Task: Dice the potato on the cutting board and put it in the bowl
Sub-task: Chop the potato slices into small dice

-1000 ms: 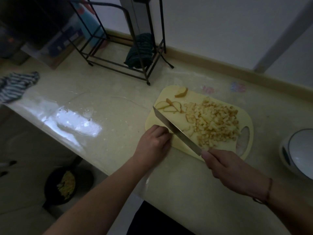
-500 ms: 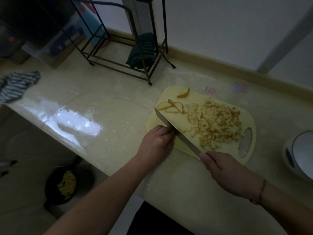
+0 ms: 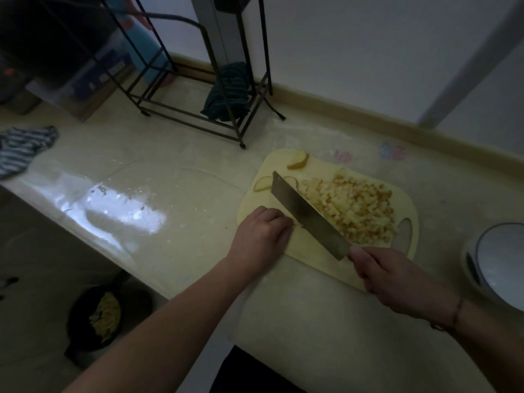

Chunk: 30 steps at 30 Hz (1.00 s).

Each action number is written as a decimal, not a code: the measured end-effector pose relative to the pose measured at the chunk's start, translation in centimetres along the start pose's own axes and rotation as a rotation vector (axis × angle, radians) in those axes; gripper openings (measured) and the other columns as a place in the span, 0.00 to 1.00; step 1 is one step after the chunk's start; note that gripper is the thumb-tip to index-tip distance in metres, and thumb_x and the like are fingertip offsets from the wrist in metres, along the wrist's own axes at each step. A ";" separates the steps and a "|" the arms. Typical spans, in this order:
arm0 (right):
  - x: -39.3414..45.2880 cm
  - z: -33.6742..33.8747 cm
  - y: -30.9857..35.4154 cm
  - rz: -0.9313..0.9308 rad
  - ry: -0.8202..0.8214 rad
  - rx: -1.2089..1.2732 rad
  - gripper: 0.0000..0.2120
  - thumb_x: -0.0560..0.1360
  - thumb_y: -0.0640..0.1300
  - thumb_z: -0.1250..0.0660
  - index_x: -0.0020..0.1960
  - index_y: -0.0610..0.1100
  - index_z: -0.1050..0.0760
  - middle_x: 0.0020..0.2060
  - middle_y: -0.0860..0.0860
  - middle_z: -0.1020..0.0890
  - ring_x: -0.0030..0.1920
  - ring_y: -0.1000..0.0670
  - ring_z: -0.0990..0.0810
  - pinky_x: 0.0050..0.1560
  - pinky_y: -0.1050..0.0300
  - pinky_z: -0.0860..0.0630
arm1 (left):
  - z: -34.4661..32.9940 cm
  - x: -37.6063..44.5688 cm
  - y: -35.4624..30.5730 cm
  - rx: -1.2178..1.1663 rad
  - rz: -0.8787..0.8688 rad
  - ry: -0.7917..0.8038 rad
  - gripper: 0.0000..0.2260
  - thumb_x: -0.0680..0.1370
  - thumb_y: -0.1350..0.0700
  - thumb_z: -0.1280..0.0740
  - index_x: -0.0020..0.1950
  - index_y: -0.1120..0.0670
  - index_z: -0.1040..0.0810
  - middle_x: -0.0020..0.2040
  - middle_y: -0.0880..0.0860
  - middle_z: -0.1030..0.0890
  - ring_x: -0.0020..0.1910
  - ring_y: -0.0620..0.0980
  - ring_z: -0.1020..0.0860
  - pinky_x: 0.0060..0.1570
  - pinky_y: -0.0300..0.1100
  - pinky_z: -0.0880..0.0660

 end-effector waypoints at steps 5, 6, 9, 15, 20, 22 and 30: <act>-0.1 0.4 -1.0 -0.010 -0.013 -0.014 0.24 0.74 0.64 0.50 0.34 0.45 0.31 0.20 0.58 0.29 0.22 0.58 0.31 0.26 0.68 0.36 | -1.1 1.8 -0.7 -0.044 0.056 0.017 0.14 0.78 0.50 0.35 0.46 0.58 0.15 0.41 0.54 0.18 0.40 0.56 0.22 0.39 0.46 0.22; -0.2 0.4 -1.1 -0.009 -0.016 -0.013 0.24 0.74 0.64 0.50 0.34 0.45 0.32 0.20 0.58 0.29 0.22 0.58 0.31 0.26 0.68 0.36 | -1.1 1.9 -0.9 -0.046 0.044 0.011 0.14 0.78 0.50 0.35 0.46 0.58 0.15 0.41 0.54 0.18 0.40 0.55 0.22 0.39 0.46 0.23; -0.2 0.2 -1.1 -0.005 -0.006 -0.012 0.23 0.75 0.62 0.50 0.34 0.45 0.32 0.20 0.58 0.29 0.23 0.59 0.31 0.27 0.68 0.36 | -1.1 1.8 -1.2 -0.051 0.023 -0.007 0.12 0.77 0.51 0.33 0.45 0.58 0.15 0.41 0.54 0.19 0.39 0.55 0.22 0.39 0.44 0.24; -0.9 0.6 -1.0 0.055 -0.013 -0.086 0.23 0.75 0.63 0.49 0.34 0.47 0.31 0.25 0.53 0.28 0.27 0.56 0.29 0.32 0.67 0.34 | -1.7 1.7 -1.7 -0.068 0.029 -0.024 0.10 0.76 0.54 0.33 0.43 0.58 0.15 0.41 0.55 0.18 0.39 0.56 0.21 0.37 0.47 0.23; -2.1 1.4 -1.5 0.074 -0.067 -0.122 0.29 0.76 0.69 0.52 0.34 0.46 0.31 0.28 0.48 0.27 0.28 0.54 0.29 0.31 0.62 0.35 | -2.3 1.6 -1.9 -0.114 0.064 -0.033 0.05 0.75 0.59 0.30 0.45 0.59 0.14 0.43 0.55 0.17 0.41 0.55 0.19 0.37 0.46 0.23; -2.5 1.9 -1.6 0.076 -0.074 -0.107 0.30 0.73 0.71 0.51 0.34 0.45 0.32 0.28 0.47 0.27 0.27 0.54 0.30 0.30 0.61 0.36 | -2.5 2.1 -2.0 -0.127 0.069 -0.036 0.04 0.72 0.63 0.25 0.46 0.60 0.14 0.44 0.55 0.17 0.42 0.55 0.19 0.39 0.45 0.23; -3.7 2.0 -2.2 -0.224 0.012 0.466 0.22 0.74 0.61 0.43 0.39 0.42 0.31 0.27 0.48 0.38 0.25 0.51 0.44 0.24 0.64 0.44 | 0.8 5.8 -0.9 -0.047 -0.203 -0.013 0.09 0.78 0.57 0.33 0.49 0.61 0.16 0.48 0.58 0.18 0.45 0.57 0.21 0.45 0.48 0.23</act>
Point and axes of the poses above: each hand's wrist, its own x-axis towards the middle knuckle, its own z-axis out of the back of the hand, y = z × x, the point moved 8 cm from there along x, towards the middle knuckle
